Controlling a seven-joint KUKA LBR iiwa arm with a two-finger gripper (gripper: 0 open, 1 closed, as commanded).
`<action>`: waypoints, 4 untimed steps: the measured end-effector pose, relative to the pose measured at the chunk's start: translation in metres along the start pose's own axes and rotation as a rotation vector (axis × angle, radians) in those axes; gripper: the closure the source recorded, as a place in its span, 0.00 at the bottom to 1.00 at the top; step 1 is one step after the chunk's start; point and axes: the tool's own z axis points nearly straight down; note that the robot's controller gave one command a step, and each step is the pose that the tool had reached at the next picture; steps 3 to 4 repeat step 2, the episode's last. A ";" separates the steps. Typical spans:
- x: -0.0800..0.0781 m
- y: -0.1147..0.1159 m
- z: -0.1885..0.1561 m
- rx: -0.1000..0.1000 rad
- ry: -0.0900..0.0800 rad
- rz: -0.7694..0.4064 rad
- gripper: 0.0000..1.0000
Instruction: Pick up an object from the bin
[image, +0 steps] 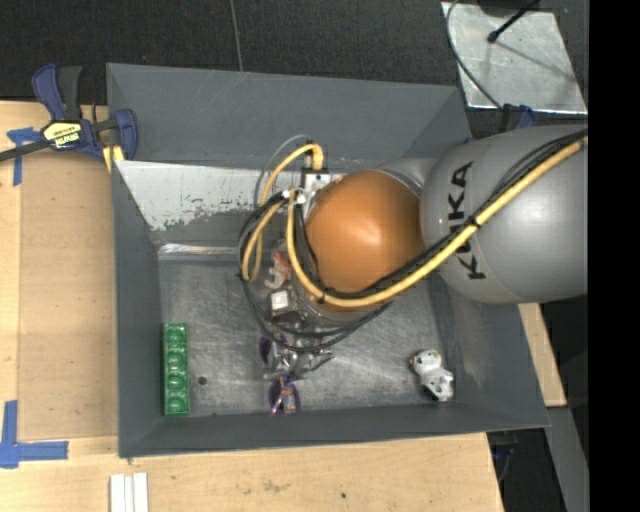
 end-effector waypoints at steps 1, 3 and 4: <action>0.001 -0.005 -0.062 0.003 0.000 -0.136 1.00; 0.005 -0.001 -0.203 0.005 0.000 -0.228 1.00; 0.005 -0.001 -0.203 0.005 0.000 -0.228 1.00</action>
Offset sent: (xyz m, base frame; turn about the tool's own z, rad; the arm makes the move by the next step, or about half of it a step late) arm 0.0016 -0.0056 0.2031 -0.2309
